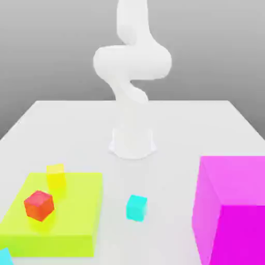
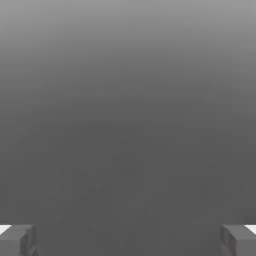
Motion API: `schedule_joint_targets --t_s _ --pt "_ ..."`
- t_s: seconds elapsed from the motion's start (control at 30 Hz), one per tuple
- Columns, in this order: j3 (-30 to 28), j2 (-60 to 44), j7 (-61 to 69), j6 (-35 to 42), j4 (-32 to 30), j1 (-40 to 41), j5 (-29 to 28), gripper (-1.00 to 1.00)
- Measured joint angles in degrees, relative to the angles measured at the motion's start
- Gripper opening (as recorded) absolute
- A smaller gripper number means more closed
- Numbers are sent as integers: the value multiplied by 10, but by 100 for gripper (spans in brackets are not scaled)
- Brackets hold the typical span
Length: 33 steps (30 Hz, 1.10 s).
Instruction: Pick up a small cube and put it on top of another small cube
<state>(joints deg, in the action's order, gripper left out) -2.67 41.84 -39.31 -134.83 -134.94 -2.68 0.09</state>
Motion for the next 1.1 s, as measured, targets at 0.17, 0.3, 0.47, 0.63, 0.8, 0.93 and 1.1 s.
schedule_joint_targets --t_s 0.17,0.3,0.47,0.63,0.8,0.93,1.1 --pt "-51 -83 136 -63 -65 -52 4 0" --pt "-85 -148 242 -111 -115 -90 8 0" --pt "-124 -229 373 -172 -178 -134 13 0" --pt "-149 -309 503 -233 -240 -166 15 0" --pt "-159 -386 618 -293 -303 -177 -3 0" --pt "-152 -436 671 -333 -310 -177 21 0" --pt "-94 -497 734 -379 -297 -139 101 0"
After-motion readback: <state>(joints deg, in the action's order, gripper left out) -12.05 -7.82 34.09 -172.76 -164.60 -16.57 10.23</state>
